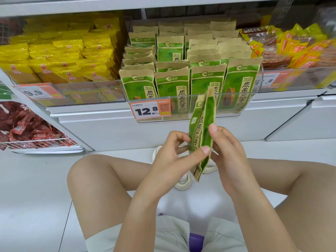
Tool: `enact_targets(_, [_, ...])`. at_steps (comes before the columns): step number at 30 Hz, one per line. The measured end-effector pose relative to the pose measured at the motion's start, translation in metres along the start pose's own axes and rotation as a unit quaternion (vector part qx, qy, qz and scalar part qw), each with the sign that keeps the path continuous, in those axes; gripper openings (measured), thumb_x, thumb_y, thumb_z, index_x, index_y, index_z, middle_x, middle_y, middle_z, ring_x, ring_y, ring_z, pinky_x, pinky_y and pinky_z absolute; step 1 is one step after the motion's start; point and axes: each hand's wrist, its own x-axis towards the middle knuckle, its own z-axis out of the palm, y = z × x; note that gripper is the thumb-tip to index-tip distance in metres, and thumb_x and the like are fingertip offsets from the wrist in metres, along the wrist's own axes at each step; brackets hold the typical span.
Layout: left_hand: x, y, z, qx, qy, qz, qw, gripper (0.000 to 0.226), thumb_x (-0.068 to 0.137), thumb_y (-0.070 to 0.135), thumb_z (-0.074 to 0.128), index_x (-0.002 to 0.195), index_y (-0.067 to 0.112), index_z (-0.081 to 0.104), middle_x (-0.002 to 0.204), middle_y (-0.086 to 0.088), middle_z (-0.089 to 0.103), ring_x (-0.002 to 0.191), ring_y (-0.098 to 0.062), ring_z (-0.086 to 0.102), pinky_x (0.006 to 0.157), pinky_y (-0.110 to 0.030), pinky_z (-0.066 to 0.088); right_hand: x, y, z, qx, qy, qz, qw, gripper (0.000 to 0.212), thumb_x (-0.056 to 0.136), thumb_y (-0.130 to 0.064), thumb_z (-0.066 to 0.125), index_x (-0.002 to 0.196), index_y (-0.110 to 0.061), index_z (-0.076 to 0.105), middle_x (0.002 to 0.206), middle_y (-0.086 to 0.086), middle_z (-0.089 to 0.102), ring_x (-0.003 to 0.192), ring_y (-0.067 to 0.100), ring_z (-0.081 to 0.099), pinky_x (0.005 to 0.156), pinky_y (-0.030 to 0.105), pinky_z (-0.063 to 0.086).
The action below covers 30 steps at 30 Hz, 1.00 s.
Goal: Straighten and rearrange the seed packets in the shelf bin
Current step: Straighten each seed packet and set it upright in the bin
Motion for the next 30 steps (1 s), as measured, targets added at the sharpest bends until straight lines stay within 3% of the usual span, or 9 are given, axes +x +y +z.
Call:
enact_targets(4, [-0.001, 0.001, 0.004, 0.030, 0.019, 0.007, 0.999, 0.048, 0.061, 0.052, 0.076, 0.089, 0.021, 0.053, 0.103, 0.012, 0.071, 0.100, -0.016, 0.068, 0.075, -0.019, 0.051, 0.002, -0.001, -0.006, -0.001, 0.027, 0.004, 1.000, 0.060, 0.078, -0.045, 0.061, 0.109, 0.006, 0.058, 0.101, 0.010, 0.073, 0.097, 0.018, 0.068, 0.087, 0.032, 0.048])
enact_targets(7, [0.001, 0.004, 0.005, -0.010, 0.045, 0.016, 0.999, 0.043, 0.070, 0.040, 0.079, 0.092, 0.014, 0.053, 0.096, 0.009, 0.073, 0.091, -0.016, 0.070, 0.076, -0.021, 0.052, 0.001, -0.001, -0.008, -0.020, -0.015, 0.019, 1.000, 0.057, 0.071, -0.056, 0.072, 0.102, -0.010, 0.063, 0.111, 0.011, 0.070, 0.107, 0.023, 0.065, 0.093, 0.034, 0.048])
enact_targets(9, [0.002, 0.005, 0.004, -0.047, 0.073, 0.027, 0.996, 0.040, 0.074, 0.034, 0.080, 0.092, 0.013, 0.052, 0.088, 0.012, 0.072, 0.082, -0.010, 0.069, 0.076, -0.024, 0.053, 0.001, 0.000, -0.010, -0.037, -0.064, 0.029, 0.997, 0.051, 0.061, -0.053, 0.081, 0.094, -0.020, 0.061, 0.104, 0.005, 0.071, 0.099, 0.020, 0.066, 0.091, 0.029, 0.049])
enact_targets(12, [0.004, 0.006, 0.001, -0.074, 0.108, 0.043, 0.990, 0.034, 0.074, 0.032, 0.075, 0.091, 0.013, 0.052, 0.084, 0.013, 0.071, 0.078, -0.005, 0.068, 0.085, -0.030, 0.054, -0.001, 0.001, -0.006, -0.036, -0.107, 0.030, 0.993, 0.034, 0.069, -0.023, 0.075, 0.094, -0.014, 0.054, 0.083, -0.011, 0.068, 0.073, 0.004, 0.065, 0.067, 0.009, 0.046])
enact_targets(14, [0.002, 0.007, 0.001, -0.079, 0.109, 0.051, 0.990, 0.031, 0.074, 0.031, 0.070, 0.092, 0.012, 0.053, 0.081, 0.013, 0.070, 0.077, -0.005, 0.067, 0.082, -0.027, 0.054, -0.003, 0.001, -0.002, -0.037, -0.115, 0.017, 0.993, 0.026, 0.071, -0.015, 0.068, 0.092, -0.009, 0.052, 0.075, -0.013, 0.065, 0.062, -0.001, 0.061, 0.057, 0.006, 0.042])
enact_targets(16, [0.001, 0.009, 0.000, -0.084, 0.111, 0.055, 0.989, 0.030, 0.075, 0.031, 0.070, 0.092, 0.011, 0.053, 0.082, 0.011, 0.069, 0.078, -0.006, 0.067, 0.079, -0.023, 0.052, -0.004, 0.001, -0.001, -0.042, -0.121, 0.002, 0.992, 0.023, 0.073, -0.015, 0.065, 0.091, -0.007, 0.052, 0.069, -0.015, 0.063, 0.059, -0.002, 0.059, 0.055, 0.006, 0.041])
enact_targets(21, [-0.001, 0.010, -0.002, -0.085, 0.106, 0.057, 0.989, 0.042, 0.073, 0.042, 0.074, 0.094, 0.010, 0.056, 0.093, -0.005, 0.068, 0.088, -0.016, 0.066, 0.093, -0.039, 0.051, -0.003, 0.002, -0.004, -0.060, -0.111, -0.012, 0.992, 0.014, 0.077, -0.022, 0.064, 0.086, -0.012, 0.060, 0.068, -0.016, 0.061, 0.062, -0.002, 0.055, 0.061, 0.006, 0.040])
enact_targets(23, [-0.001, 0.011, -0.001, -0.084, 0.104, 0.055, 0.989, 0.036, 0.078, 0.037, 0.072, 0.094, 0.010, 0.056, 0.093, -0.005, 0.068, 0.088, -0.016, 0.066, 0.095, -0.041, 0.050, -0.002, 0.003, -0.004, -0.067, -0.103, -0.012, 0.992, 0.013, 0.078, -0.024, 0.065, 0.084, -0.014, 0.061, 0.069, -0.014, 0.061, 0.064, 0.000, 0.055, 0.062, 0.006, 0.040])
enact_targets(30, [-0.002, 0.012, -0.004, -0.081, 0.106, 0.040, 0.990, 0.031, 0.080, 0.037, 0.065, 0.095, 0.010, 0.059, 0.095, -0.007, 0.068, 0.091, -0.016, 0.064, 0.098, -0.037, 0.049, -0.004, 0.001, 0.001, -0.083, -0.086, -0.024, 0.992, 0.014, 0.078, -0.023, 0.067, 0.083, -0.011, 0.062, 0.064, -0.017, 0.060, 0.064, -0.003, 0.056, 0.062, 0.005, 0.040])
